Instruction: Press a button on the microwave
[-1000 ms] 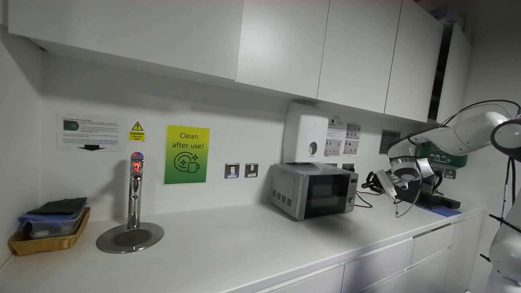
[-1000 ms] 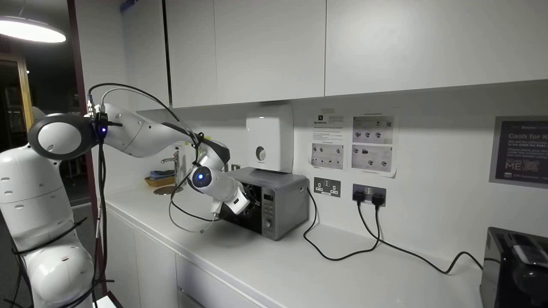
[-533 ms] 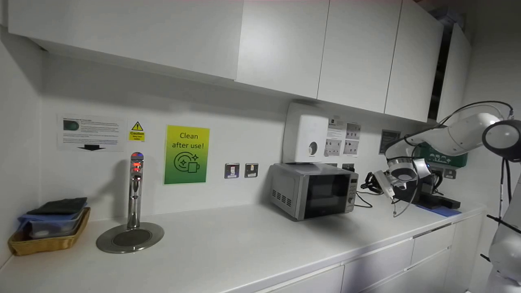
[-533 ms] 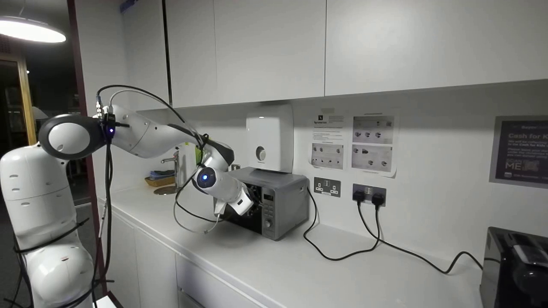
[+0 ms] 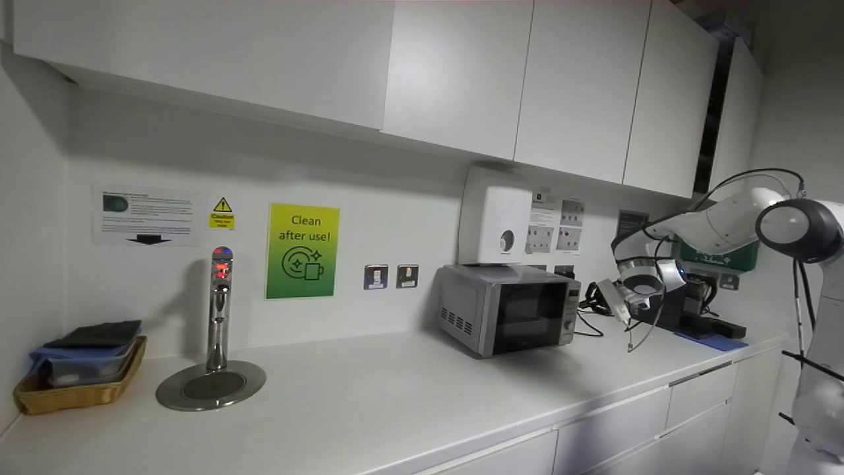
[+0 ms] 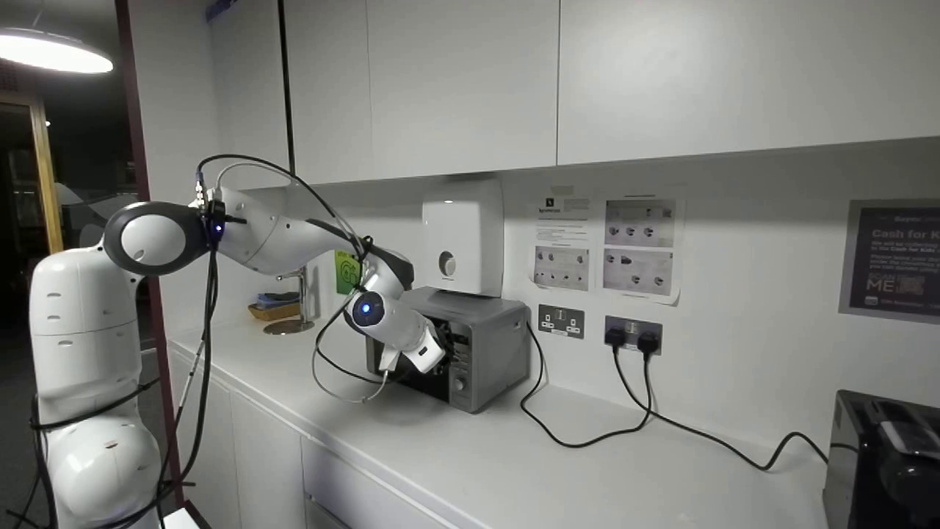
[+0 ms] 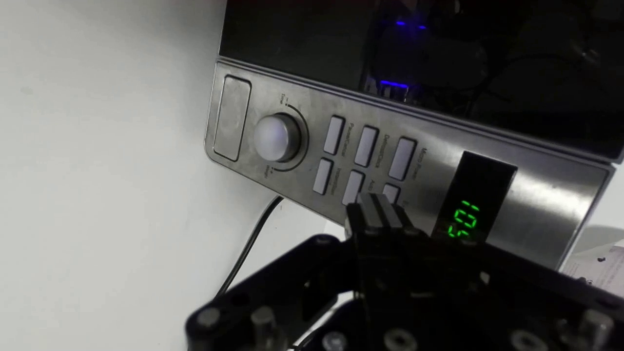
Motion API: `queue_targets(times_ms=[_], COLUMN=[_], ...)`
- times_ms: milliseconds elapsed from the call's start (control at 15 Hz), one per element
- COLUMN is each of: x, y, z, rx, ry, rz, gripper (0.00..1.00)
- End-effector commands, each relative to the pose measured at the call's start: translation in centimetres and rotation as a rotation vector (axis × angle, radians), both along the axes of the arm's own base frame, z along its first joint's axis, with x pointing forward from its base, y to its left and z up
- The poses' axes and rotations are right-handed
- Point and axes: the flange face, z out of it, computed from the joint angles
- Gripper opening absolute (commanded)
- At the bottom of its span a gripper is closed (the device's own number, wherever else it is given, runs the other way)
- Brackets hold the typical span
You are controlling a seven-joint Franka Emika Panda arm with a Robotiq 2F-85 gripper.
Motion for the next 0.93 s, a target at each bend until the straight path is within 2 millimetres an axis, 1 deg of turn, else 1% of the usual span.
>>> queue_targets(times_ms=[0,467,867], x=[1.20,1.90,2.18], y=[-0.49,-0.41,-0.25], z=[0.31,-0.20,-0.02], rx=[-0.015,-0.009,0.003], ry=[-0.019,-0.018,-0.029], rz=[-0.028,-0.033,-0.036], gripper=[0.00,0.00,0.00])
